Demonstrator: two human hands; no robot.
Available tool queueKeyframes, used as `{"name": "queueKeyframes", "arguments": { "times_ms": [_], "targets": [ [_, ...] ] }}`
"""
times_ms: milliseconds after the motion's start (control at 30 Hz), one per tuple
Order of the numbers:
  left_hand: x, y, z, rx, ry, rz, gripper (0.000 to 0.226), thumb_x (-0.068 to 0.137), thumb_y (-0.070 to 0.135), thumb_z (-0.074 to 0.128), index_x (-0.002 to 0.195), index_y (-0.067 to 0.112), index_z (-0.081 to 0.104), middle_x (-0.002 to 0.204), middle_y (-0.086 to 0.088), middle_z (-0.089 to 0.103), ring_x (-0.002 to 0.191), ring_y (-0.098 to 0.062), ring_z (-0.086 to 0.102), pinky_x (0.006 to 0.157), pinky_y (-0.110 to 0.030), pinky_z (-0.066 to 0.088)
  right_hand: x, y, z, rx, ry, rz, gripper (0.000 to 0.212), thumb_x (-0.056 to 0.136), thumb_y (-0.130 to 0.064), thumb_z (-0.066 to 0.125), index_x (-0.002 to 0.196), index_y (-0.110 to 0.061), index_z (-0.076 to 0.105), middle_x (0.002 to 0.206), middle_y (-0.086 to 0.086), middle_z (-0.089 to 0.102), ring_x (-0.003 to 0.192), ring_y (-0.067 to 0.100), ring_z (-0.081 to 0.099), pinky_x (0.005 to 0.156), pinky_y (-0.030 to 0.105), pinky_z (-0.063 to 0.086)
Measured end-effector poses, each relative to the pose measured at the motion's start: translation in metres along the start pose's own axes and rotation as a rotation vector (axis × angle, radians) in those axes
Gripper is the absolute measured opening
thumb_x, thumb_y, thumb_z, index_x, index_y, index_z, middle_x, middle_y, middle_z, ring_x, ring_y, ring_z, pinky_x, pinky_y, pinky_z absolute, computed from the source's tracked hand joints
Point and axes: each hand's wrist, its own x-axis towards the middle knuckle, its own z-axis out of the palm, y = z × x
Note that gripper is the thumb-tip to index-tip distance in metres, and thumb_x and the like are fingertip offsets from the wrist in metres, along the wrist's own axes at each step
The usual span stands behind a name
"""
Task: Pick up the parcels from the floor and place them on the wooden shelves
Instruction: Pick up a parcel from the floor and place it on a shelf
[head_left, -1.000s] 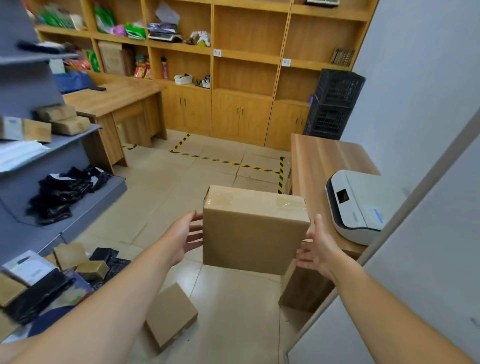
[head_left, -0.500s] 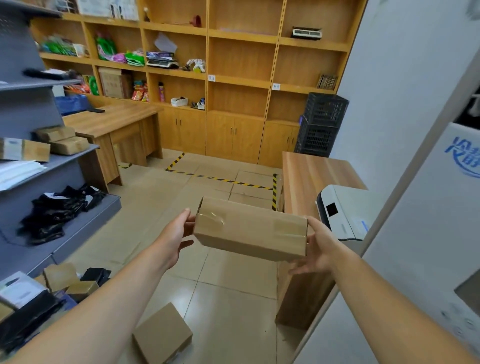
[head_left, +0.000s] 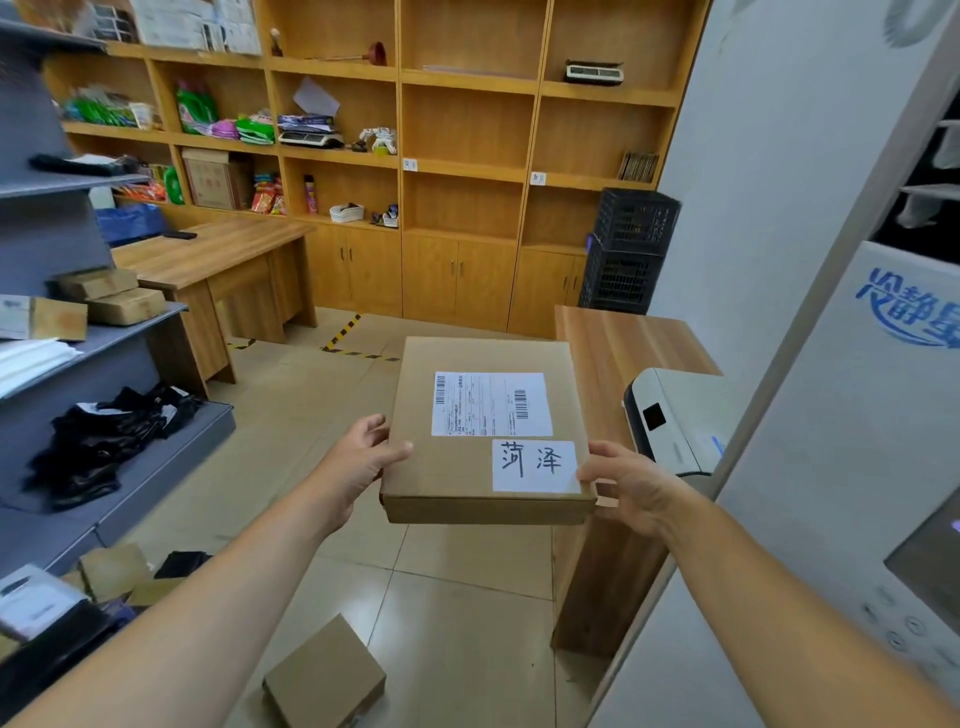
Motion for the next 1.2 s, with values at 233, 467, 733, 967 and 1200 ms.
{"name": "queueKeyframes", "arguments": {
  "times_ms": [233,467,733,967,1200],
  "targets": [
    [-0.001,0.002,0.005,-0.011,0.017,0.121,0.065,0.080,-0.009,0.060,0.137,0.013,0.037,0.137,-0.006,0.048,0.116,-0.018,0.051,0.088,-0.028,0.042,-0.001,0.000,0.004,0.039,-0.001,-0.101,0.049,0.076,0.004,0.064,0.114,-0.021,0.046,0.102,0.015,0.071,0.100,0.030,0.063,0.086,0.047,0.052],
    [-0.008,0.013,0.007,-0.037,-0.020,0.161,0.065,0.082,-0.012,0.056,0.138,0.016,0.036,0.128,-0.002,0.052,0.110,-0.015,0.051,0.076,-0.020,0.045,-0.001,-0.005,0.004,0.134,0.056,-0.129,0.055,0.076,-0.013,0.072,0.122,-0.014,0.042,0.108,0.015,0.067,0.102,0.029,0.063,0.089,0.050,0.051],
    [-0.015,0.015,0.021,0.147,0.543,0.186,0.084,0.076,0.014,0.072,0.144,0.020,0.023,0.151,-0.006,0.028,0.136,-0.024,0.029,0.105,-0.039,0.031,-0.006,-0.003,0.022,0.239,0.105,-0.163,0.061,0.075,-0.010,0.074,0.126,-0.016,0.041,0.105,0.009,0.068,0.099,0.025,0.065,0.082,0.046,0.053],
    [-0.048,-0.005,0.080,-0.130,0.494,0.013,0.098,0.073,0.023,0.077,0.144,0.011,0.011,0.150,-0.013,0.011,0.128,-0.030,0.036,0.099,-0.037,0.032,-0.004,0.014,0.065,0.499,0.167,-0.144,0.060,0.075,-0.008,0.075,0.124,-0.015,0.042,0.109,0.011,0.067,0.100,0.025,0.065,0.083,0.051,0.054],
    [-0.062,-0.014,0.103,-0.394,0.245,0.106,0.070,0.074,0.011,0.074,0.124,0.033,0.029,0.121,-0.001,0.057,0.101,-0.011,0.060,0.080,-0.030,0.052,-0.007,0.027,0.093,0.658,0.111,-0.118,0.059,0.075,-0.012,0.074,0.128,-0.014,0.047,0.113,0.015,0.067,0.101,0.033,0.066,0.071,0.048,0.057]
  ]
}}
